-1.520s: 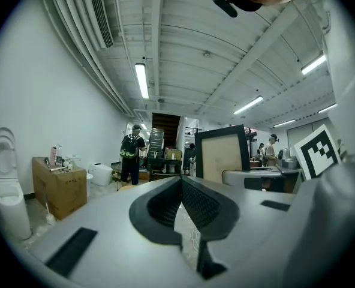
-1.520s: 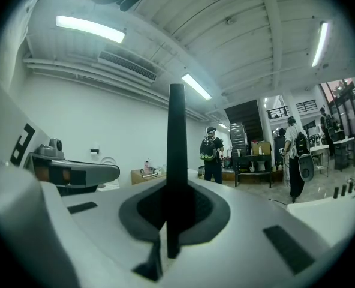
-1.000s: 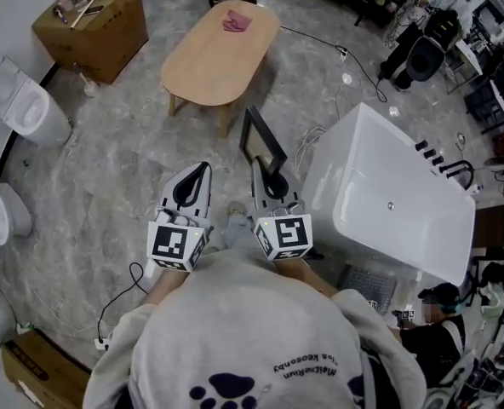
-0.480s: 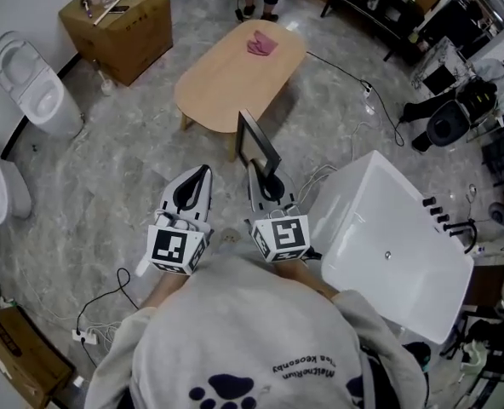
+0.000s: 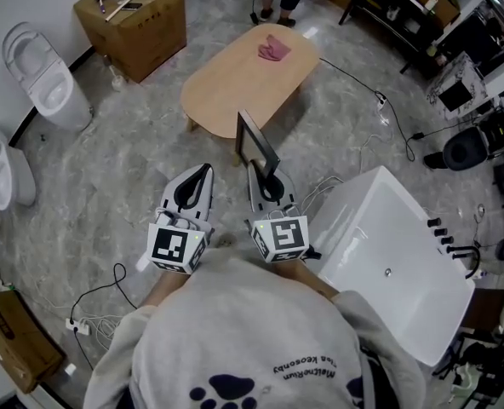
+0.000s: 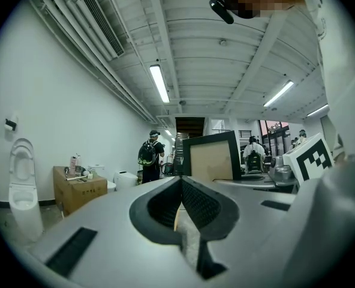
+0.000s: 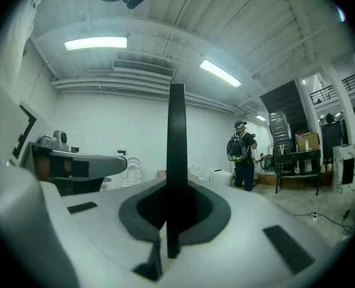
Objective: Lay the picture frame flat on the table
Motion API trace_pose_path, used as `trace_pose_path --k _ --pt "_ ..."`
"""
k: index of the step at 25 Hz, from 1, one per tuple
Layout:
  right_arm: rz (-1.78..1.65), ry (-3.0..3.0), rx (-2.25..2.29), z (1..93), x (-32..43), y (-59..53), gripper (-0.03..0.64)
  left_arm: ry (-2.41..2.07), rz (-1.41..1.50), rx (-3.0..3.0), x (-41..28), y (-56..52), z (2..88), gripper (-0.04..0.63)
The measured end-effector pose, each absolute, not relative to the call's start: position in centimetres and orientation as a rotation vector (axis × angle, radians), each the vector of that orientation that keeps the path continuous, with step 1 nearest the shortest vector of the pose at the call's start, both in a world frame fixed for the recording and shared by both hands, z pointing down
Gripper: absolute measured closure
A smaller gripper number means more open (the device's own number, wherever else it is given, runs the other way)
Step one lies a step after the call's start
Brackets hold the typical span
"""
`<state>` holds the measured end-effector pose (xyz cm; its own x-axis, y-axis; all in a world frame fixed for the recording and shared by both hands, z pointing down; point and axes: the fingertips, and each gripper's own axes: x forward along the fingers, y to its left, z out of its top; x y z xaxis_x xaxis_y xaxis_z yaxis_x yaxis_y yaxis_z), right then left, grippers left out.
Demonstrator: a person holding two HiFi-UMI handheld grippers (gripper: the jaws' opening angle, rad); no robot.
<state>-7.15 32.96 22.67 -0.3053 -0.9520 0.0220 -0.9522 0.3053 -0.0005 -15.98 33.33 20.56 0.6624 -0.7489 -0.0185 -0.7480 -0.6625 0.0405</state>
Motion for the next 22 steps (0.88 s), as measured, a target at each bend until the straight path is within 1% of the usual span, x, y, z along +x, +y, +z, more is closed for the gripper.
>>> trace_pose_path --k 8,13,22 --pt "0.090 -2.469 1.913 24.2 -5.3 34.0 0.598 -1.193 0.007 2.840 -14.6 33.1 22.2 0.584" --pt "0.104 -2.407 2.010 24.4 -2.5 33.7 0.598 -1.104 0.013 2.863 -12.5 32.6 22.9 0.584" --pt "0.117 -2.307 2.060 25.1 0.0 31.1 0.598 -0.987 0.018 2.858 -9.5 28.9 23.9 0.584"
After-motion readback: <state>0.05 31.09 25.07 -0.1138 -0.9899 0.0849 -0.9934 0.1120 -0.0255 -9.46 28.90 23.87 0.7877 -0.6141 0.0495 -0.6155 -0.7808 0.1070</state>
